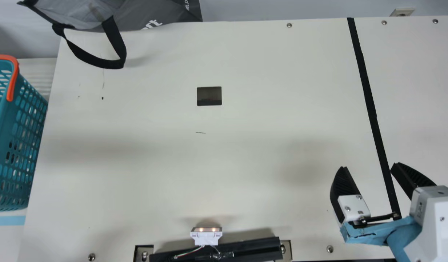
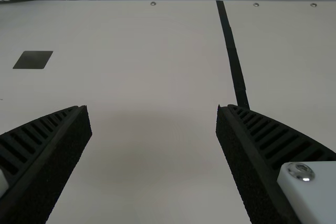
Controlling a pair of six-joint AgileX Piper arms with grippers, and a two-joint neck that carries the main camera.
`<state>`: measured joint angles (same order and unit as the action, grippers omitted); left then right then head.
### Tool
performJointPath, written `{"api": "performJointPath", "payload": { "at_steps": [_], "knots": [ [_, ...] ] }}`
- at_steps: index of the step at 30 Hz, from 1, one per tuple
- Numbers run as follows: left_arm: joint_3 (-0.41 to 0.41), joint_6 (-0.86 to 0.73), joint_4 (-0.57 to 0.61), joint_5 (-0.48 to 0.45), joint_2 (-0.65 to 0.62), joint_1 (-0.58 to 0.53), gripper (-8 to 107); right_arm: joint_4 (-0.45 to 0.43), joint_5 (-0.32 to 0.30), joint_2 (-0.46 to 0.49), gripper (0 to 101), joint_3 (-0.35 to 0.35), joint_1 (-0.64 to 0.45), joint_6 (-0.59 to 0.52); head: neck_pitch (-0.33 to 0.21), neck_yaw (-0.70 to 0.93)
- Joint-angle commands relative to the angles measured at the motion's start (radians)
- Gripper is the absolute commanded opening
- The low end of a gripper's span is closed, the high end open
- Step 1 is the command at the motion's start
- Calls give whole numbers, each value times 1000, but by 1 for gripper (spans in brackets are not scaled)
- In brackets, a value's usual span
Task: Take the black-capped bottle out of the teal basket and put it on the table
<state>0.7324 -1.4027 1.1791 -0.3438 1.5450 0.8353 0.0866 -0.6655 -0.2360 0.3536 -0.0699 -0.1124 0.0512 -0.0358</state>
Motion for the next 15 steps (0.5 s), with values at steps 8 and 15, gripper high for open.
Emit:
{"api": "performJointPath", "payload": {
  "at_steps": [8,15],
  "knots": [
    [24,17,-7,20,54,-38,107,0,0,0,91,0,0,0,-4,8],
    [41,24,-7,29,93,-55,107,0,0,0,91,0,0,0,-4,8]
  ]
}}
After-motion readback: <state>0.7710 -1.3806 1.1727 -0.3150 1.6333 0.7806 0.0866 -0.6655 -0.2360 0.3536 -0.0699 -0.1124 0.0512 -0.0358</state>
